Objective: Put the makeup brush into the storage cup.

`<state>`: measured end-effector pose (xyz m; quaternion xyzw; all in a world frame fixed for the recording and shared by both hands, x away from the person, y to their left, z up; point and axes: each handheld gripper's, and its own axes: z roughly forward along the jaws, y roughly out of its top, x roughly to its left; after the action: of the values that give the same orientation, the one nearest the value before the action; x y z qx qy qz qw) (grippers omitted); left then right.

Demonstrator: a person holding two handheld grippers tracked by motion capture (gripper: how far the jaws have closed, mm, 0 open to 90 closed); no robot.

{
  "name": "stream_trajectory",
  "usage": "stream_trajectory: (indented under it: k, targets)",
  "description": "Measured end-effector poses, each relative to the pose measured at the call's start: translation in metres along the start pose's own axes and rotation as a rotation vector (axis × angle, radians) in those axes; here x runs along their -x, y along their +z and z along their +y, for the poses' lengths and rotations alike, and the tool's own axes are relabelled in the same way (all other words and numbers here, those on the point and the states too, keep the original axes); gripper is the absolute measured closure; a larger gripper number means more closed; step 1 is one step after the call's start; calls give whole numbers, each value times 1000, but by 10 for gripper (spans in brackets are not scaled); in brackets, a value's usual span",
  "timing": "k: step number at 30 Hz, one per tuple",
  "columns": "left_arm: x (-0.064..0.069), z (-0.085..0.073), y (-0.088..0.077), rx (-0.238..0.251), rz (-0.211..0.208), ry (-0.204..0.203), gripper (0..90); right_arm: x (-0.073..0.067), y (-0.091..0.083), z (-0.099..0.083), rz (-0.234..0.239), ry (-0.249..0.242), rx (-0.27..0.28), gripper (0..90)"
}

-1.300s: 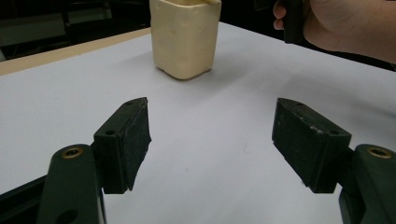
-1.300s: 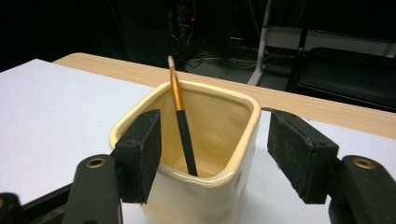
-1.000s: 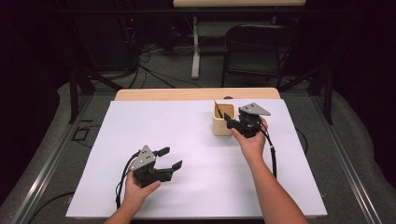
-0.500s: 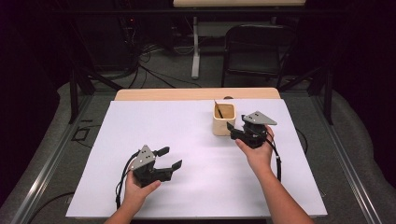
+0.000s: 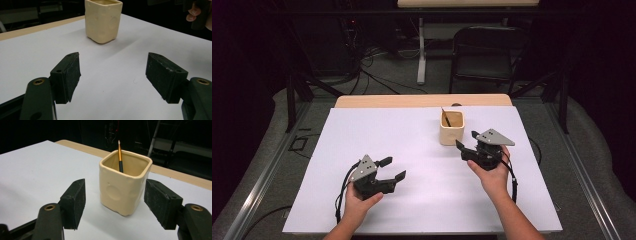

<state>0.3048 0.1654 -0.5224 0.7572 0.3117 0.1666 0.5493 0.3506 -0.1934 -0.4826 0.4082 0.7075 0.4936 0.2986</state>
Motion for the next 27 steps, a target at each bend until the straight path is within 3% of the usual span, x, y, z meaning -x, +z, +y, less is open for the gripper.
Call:
stream_trajectory:
  k: [4,10,27]
  targets:
    - [-1,0,-1,5,7,-6,280,-5,-10,-4,14,-7,20,337]
    - [-1,0,-1,6,9,-6,280,-11,-25,-13,41,24,50,337]
    - [-2,0,-2,8,3,-11,280,-24,-57,-39,54,28,89,339]
